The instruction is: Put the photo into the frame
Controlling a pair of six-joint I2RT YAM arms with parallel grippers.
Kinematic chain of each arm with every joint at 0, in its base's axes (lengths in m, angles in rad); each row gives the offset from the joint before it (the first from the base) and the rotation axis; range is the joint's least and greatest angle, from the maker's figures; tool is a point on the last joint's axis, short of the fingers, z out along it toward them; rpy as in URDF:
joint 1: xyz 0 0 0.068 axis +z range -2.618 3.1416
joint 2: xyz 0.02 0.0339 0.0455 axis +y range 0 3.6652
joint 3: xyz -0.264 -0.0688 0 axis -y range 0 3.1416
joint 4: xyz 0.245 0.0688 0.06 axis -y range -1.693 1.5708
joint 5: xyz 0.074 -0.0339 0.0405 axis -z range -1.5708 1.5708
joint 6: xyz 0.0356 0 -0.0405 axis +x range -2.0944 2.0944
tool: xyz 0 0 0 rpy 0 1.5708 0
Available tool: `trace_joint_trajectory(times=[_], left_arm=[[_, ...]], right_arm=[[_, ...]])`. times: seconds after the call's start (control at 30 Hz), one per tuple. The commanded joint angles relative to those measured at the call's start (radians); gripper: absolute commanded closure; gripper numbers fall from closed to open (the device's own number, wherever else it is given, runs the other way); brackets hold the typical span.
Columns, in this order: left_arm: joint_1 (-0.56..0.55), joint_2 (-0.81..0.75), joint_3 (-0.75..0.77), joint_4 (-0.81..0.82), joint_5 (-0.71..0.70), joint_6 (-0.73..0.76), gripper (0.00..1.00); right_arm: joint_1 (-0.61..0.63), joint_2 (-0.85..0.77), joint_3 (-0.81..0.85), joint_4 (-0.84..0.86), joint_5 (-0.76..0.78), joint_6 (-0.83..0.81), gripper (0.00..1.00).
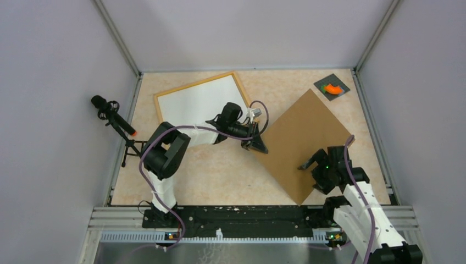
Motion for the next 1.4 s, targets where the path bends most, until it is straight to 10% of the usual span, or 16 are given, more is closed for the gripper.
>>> trace_joint_trajectory(times=[0.0, 0.17, 0.5, 0.73, 1.1, 1.37], left_arm=[[-0.01, -0.008, 0.063, -0.113, 0.028, 0.117, 0.8], [-0.001, -0.062, 0.124, -0.304, -0.115, 0.246, 1.0], [0.019, -0.363, 0.225, -0.649, -0.53, 0.605, 1.0], [-0.019, -0.569, 0.286, -0.712, -0.711, 0.736, 1.0], [-0.394, -0.329, 0.645, -1.006, -1.318, 0.798, 1.0], [-0.595, -0.16, 0.757, -1.066, -1.6, 0.851, 1.0]], right_arm=[[0.011, -0.011, -0.002, 0.049, -0.047, 0.017, 0.01], [0.011, -0.015, 0.006, 0.087, -0.038, -0.063, 0.01], [0.011, -0.027, 0.229, 0.152, -0.052, -0.345, 0.01], [0.012, 0.159, 0.585, 0.035, 0.048, -0.198, 0.01], [0.018, 0.328, 1.105, -0.206, 0.089, 0.014, 0.02], [0.018, 0.378, 1.148, -0.351, 0.261, 0.063, 0.04]])
